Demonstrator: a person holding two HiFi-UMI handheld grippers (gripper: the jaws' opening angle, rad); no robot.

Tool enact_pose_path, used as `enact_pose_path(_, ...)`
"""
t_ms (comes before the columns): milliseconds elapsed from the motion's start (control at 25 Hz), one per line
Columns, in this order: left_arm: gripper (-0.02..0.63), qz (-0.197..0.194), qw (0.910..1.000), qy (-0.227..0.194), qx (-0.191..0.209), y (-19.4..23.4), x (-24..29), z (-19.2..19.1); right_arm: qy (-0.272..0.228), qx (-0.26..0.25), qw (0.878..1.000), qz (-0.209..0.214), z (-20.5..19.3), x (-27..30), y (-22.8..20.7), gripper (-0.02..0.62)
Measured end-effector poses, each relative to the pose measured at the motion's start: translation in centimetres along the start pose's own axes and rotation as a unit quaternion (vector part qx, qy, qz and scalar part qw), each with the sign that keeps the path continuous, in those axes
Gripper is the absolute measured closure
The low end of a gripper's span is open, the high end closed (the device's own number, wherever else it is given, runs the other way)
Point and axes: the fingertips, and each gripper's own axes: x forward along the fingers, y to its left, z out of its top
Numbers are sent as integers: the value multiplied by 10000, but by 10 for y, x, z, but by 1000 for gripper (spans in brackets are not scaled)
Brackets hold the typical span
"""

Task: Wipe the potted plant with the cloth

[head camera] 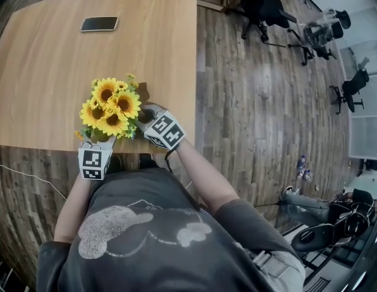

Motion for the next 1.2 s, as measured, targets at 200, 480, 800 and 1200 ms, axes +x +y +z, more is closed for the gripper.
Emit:
enact_pose_path(200,225,-369,9993,-4,34,0,-2,-1,6,83,9999,-62,-8,2,31,535)
enact_pose_path(480,227,-871,9960,-33,213,-7,-8,-4,-27,227,9997,62,-17,6,78,535)
enact_pose_path(800,227,-1725,9830,-11,623,-1,-15,-4,-193,642,9973,-295,-18,1,90,535)
enact_pose_path(1200,224,-2899,9505,12,1117,9,-15,-5,-537,1592,9750,-1453,-37,-50,62,535)
